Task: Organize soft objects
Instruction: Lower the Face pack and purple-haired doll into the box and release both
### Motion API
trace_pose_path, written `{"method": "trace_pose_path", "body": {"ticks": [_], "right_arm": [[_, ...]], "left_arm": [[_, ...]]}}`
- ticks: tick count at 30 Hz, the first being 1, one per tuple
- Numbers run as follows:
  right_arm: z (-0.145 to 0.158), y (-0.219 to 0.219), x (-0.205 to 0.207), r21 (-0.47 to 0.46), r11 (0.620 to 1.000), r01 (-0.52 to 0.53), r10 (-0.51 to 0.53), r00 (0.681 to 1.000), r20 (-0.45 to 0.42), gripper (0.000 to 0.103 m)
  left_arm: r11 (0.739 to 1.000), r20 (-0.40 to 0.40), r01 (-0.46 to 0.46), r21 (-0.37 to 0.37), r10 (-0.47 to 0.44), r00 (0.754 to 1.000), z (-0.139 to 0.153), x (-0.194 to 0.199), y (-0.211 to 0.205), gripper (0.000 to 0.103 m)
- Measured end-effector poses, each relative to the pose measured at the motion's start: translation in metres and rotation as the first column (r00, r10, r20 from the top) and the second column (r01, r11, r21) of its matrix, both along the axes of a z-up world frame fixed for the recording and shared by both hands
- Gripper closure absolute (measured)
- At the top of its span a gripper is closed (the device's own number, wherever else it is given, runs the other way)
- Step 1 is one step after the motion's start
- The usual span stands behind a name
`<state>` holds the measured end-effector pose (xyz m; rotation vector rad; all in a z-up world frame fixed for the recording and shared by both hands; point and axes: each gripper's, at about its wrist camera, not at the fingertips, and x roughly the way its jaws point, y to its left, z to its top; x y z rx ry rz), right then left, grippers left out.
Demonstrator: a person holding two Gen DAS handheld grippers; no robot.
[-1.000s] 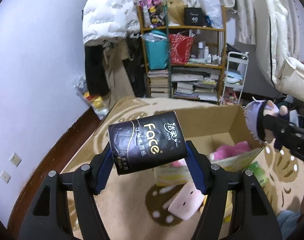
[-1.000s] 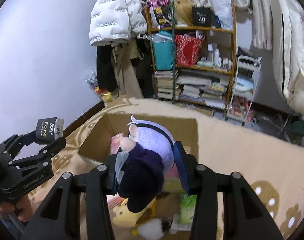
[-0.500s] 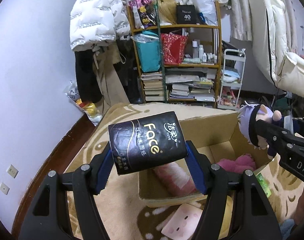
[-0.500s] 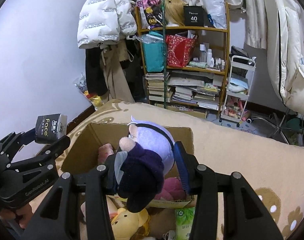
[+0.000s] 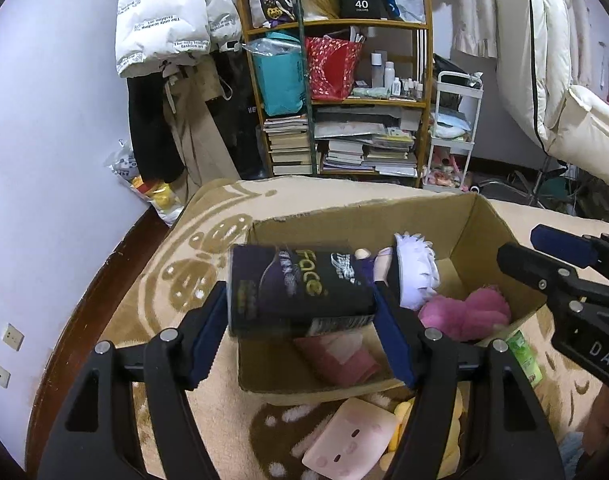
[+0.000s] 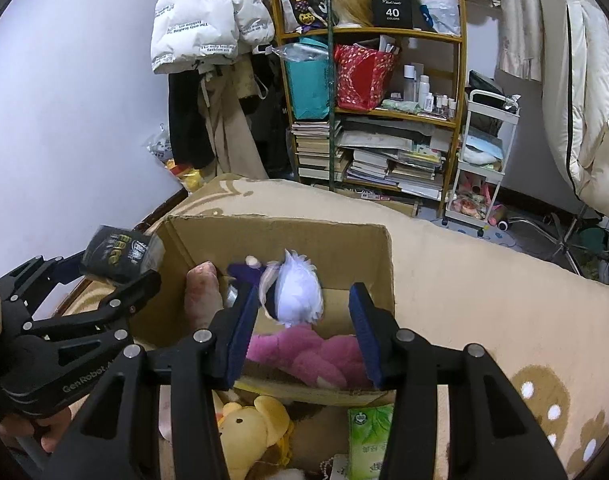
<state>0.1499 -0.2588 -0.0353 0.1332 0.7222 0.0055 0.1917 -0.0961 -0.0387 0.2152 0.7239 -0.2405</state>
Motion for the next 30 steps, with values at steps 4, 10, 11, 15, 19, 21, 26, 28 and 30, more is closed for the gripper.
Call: {"method": "trace_pose_path", "body": {"ticks": [4, 10, 11, 15, 19, 21, 26, 28, 30], "right_arm": [[0.001, -0.001, -0.001, 0.018, 1.0, 0.002, -0.001, 1.0, -0.007, 0.052], [0.008, 0.0, -0.014, 0.02, 1.0, -0.01, 0.01, 1.0, -0.025, 0.022], [0.01, 0.0, -0.018, 0.015, 1.0, -0.008, 0.009, 1.0, -0.021, 0.013], [0.015, -0.003, -0.029, 0.071, 0.997, -0.02, 0.024, 0.998, -0.054, 0.003], [0.021, -0.004, -0.044, 0.076, 0.997, -0.011, 0.016, 0.998, -0.057, 0.0], [0.025, -0.003, -0.053, 0.068, 0.998, -0.005, 0.008, 0.999, -0.052, 0.0], [0.029, -0.002, -0.072, 0.067, 0.997, 0.023, -0.019, 0.998, -0.054, 0.0], [0.028, -0.002, -0.079, 0.069, 0.997, 0.026, -0.022, 0.998, -0.055, 0.0], [0.026, -0.001, -0.087, 0.063, 0.997, 0.034, -0.03, 0.998, -0.06, 0.0]], "left_arm": [[1.0, -0.004, -0.014, -0.001, 0.014, 1.0, 0.003, 0.001, 0.005, 0.017], [0.999, -0.048, -0.033, -0.013, 0.032, 0.998, 0.01, -0.003, 0.018, 0.012], [0.999, -0.044, -0.049, -0.021, 0.048, 0.998, 0.013, -0.005, 0.022, 0.006], [0.995, -0.071, -0.087, -0.041, 0.084, 0.994, 0.017, -0.013, 0.036, 0.003], [0.995, -0.09, -0.1, -0.028, 0.098, 0.991, 0.017, -0.026, 0.045, 0.003], [0.995, -0.09, -0.094, -0.019, 0.092, 0.992, 0.017, -0.034, 0.05, 0.003], [0.996, -0.096, -0.09, -0.009, 0.089, 0.991, 0.016, -0.054, 0.06, 0.003], [0.996, -0.1, -0.088, -0.008, 0.086, 0.991, 0.015, -0.061, 0.064, 0.003], [0.997, -0.114, -0.076, 0.001, 0.075, 0.991, 0.01, -0.066, 0.065, 0.003]]}}
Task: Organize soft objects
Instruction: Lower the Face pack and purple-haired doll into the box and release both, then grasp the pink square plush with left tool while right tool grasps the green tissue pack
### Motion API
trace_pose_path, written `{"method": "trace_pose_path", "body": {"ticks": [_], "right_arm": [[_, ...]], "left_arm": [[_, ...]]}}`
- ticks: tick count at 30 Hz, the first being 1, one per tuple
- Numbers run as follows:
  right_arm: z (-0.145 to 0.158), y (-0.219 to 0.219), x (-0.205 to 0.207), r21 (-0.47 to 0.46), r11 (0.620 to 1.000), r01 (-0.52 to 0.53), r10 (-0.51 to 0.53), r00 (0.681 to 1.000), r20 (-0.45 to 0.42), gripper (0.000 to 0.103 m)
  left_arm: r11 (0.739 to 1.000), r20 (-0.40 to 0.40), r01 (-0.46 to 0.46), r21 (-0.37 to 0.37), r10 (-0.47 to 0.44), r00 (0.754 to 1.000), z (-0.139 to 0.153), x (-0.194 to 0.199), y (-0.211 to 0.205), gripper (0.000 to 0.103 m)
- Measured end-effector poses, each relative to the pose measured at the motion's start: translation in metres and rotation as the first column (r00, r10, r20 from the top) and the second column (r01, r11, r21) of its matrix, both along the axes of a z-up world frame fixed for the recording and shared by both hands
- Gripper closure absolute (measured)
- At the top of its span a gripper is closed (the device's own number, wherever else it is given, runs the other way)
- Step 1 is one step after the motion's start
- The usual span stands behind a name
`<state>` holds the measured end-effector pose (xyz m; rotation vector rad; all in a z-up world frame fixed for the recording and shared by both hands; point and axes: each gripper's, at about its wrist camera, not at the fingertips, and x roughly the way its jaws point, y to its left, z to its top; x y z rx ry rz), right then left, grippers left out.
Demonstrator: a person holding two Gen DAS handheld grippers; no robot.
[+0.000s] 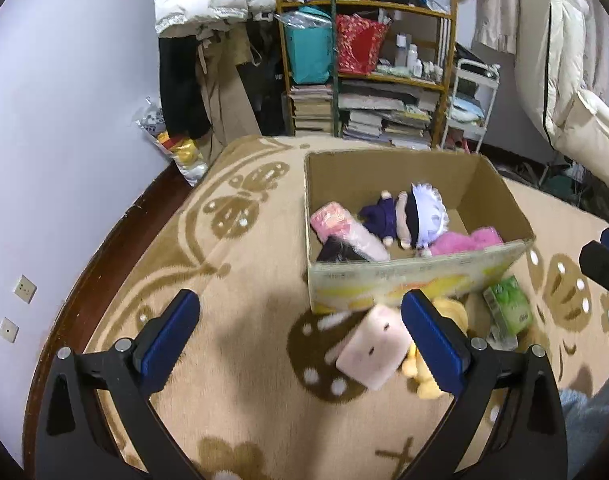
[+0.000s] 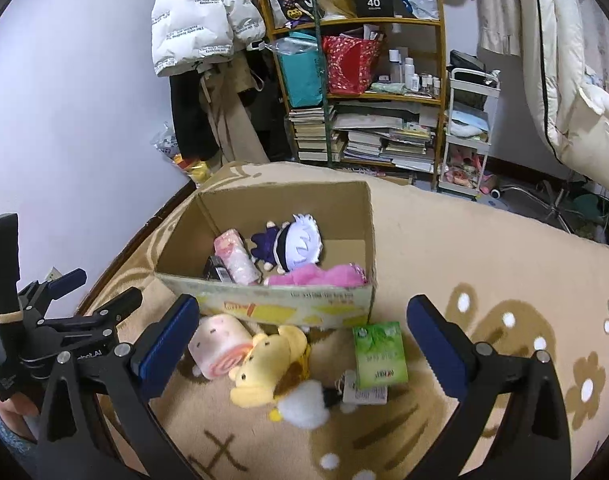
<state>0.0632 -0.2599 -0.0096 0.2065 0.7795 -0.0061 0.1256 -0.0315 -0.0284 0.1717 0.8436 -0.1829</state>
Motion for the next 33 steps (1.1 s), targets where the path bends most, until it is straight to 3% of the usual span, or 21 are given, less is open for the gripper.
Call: {"method": "trace_pose_path", "body": {"ticks": [11, 27, 33], "right_arm": [[-0.027, -0.01, -0.013, -0.044, 0.998, 0.053, -0.054, 0.998, -0.033, 0.0], [-0.077, -0.018, 0.018, -0.063, 0.995, 0.082, -0.088, 0.991, -0.099, 0.0], [-0.093, -0.028, 0.028, -0.029, 0.994, 0.109, -0.111, 0.986, -0.123, 0.0]], "left_arm": [[0.999, -0.015, 0.043, 0.026, -0.043, 0.999, -0.021, -0.008, -0.011, 0.003], [0.997, -0.056, 0.079, 0.023, -0.077, 0.995, -0.065, 0.004, -0.028, 0.003], [0.996, -0.076, 0.084, 0.026, -0.082, 0.994, -0.077, 0.007, -0.031, 0.003]]}}
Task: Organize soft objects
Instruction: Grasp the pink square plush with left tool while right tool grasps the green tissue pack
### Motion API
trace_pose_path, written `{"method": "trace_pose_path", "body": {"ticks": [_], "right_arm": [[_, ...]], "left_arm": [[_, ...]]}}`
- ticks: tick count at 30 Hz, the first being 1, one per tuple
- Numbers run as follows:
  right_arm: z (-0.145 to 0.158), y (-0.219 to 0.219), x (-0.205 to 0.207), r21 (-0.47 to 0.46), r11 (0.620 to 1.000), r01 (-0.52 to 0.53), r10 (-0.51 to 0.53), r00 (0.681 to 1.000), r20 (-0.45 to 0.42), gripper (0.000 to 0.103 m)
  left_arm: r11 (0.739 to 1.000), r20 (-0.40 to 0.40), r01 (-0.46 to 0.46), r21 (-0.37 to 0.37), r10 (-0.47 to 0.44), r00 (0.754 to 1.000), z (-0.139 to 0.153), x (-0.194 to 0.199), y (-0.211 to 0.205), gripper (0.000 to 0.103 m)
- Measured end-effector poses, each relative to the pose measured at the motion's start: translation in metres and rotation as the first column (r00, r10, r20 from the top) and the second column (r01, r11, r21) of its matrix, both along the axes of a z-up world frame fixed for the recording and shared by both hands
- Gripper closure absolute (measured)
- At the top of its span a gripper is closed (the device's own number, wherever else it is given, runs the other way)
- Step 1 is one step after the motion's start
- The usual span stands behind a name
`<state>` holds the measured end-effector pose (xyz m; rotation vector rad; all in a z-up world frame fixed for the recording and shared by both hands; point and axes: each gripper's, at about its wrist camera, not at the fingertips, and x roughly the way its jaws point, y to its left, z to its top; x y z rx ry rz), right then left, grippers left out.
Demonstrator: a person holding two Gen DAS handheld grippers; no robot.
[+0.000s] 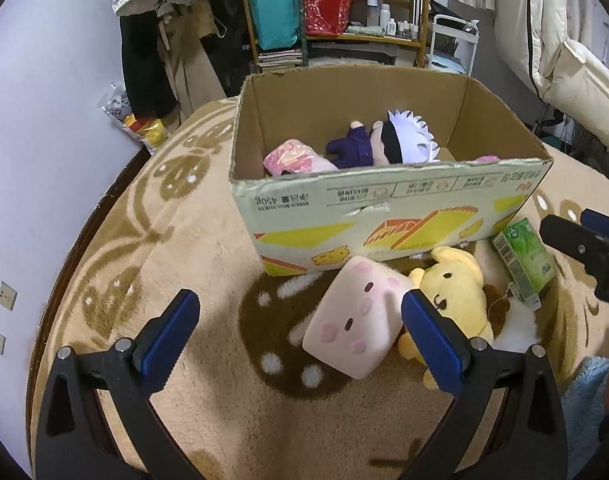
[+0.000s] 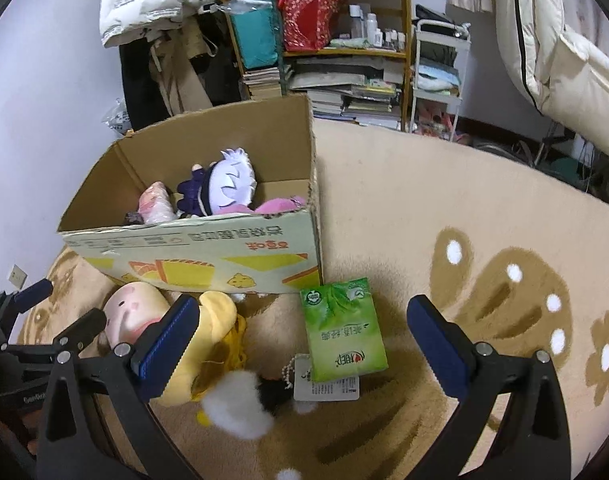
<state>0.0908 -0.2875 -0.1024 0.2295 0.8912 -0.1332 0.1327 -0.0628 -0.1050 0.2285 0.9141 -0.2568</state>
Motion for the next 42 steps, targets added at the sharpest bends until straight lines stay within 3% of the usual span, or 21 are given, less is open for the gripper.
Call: {"method": "trace_pose_path", "body": {"ticks": [13, 20, 26, 32, 42], "right_arm": [[-0.033, -0.016, 0.014, 0.029, 0.999, 0.038, -0.036, 0.996, -0.081, 0.0], [-0.051, -0.025, 0.02, 0.035, 0.998, 0.048, -0.044, 0.992, -0.115, 0.003], [-0.06, -0.032, 0.024, 0.098, 0.993, 0.06, -0.045, 0.988, -0.145, 0.024], [-0.068, -0.029, 0.023, 0.085, 0.995, 0.048, -0.033, 0.985, -0.17, 0.043], [-0.075, -0.031, 0.024, 0.077, 0.995, 0.067, -0.051, 0.981, -0.189, 0.043]], "left_arm": [[0.998, -0.051, 0.063, 0.004, -0.062, 0.997, -0.019, 0.004, -0.018, 0.003], [0.999, -0.081, 0.039, 0.029, -0.037, 0.996, -0.035, 0.013, -0.018, 0.003], [1.0, -0.115, 0.021, -0.011, -0.022, 0.993, -0.04, 0.02, -0.012, 0.003], [1.0, -0.122, 0.013, -0.017, -0.015, 0.992, -0.044, 0.023, -0.012, 0.003], [0.999, -0.127, 0.021, -0.04, -0.026, 0.992, -0.045, 0.024, -0.009, 0.005]]}}
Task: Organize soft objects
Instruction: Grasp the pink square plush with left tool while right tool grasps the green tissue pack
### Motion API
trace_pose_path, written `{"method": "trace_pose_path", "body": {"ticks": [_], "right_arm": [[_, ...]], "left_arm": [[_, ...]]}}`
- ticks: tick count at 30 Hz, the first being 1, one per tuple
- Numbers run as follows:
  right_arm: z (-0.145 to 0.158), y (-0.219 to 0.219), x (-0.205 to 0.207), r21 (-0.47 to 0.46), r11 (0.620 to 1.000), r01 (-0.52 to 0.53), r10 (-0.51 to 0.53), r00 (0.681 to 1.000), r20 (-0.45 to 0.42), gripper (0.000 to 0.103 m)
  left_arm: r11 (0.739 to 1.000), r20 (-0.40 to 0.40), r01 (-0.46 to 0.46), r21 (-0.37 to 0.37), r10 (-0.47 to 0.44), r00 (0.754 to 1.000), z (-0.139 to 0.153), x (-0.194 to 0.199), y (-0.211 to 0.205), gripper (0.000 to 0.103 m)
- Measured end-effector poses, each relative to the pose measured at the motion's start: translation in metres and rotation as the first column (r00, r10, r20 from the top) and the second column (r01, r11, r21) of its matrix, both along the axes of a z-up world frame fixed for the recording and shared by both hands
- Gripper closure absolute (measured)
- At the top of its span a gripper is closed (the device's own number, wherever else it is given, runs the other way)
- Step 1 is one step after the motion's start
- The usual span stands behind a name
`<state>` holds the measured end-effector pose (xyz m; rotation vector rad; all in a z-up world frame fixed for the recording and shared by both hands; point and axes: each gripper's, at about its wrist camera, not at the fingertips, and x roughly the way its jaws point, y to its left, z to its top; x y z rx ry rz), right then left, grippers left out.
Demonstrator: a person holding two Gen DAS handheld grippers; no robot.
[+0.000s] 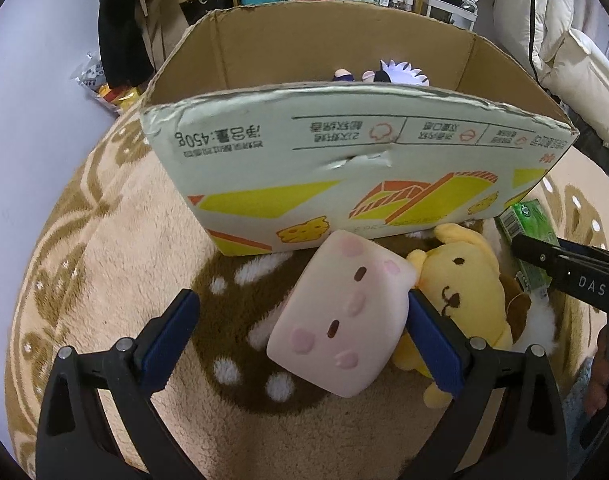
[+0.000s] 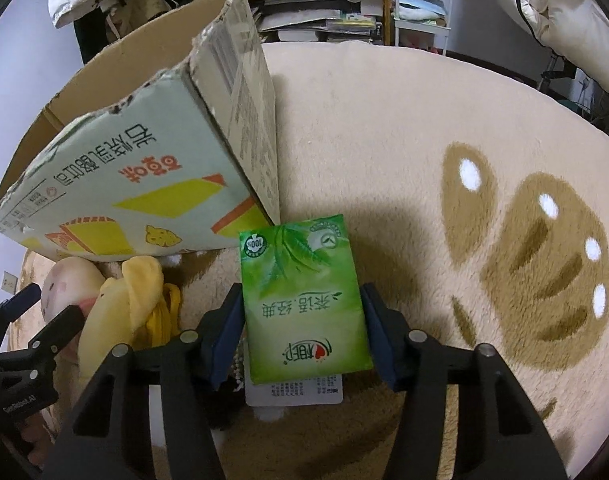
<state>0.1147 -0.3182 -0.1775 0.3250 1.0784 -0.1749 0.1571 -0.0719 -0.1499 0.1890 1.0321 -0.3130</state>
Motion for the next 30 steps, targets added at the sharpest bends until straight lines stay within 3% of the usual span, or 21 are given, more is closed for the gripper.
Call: {"method": "trace_pose_path", "body": {"ticks": [4, 9, 15, 23, 30], "right_arm": [[0.001, 0.001, -0.001, 0.003, 1.0, -0.001, 0.001, 1.0, 0.004, 0.043], [0.002, 0.003, 0.0, -0.001, 1.0, -0.006, 0.006, 1.0, 0.001, 0.045], [0.002, 0.01, -0.001, -0.02, 1.0, -0.02, 0.02, 1.0, -0.002, 0.045], [0.005, 0.016, -0.006, -0.035, 0.999, -0.02, 0.02, 1.0, -0.003, 0.045], [0.022, 0.024, -0.019, -0.038, 0.999, -0.033, 0.035, 0.999, 0.041, 0.045]], "left_arm": [[1.0, -0.002, 0.024, -0.002, -0.024, 1.0, -0.001, -0.002, -0.002, 0.015], [0.997, -0.02, 0.078, -0.027, -0.078, 0.997, -0.001, -0.008, -0.01, 0.043], [0.995, -0.007, 0.103, -0.004, -0.103, 0.995, -0.001, -0.014, -0.016, 0.057], [0.996, -0.003, 0.089, -0.021, -0.089, 0.996, 0.001, -0.017, -0.011, 0.059], [0.998, 0.043, 0.064, 0.024, -0.065, 0.997, 0.01, -0.028, -0.005, 0.065]]}}
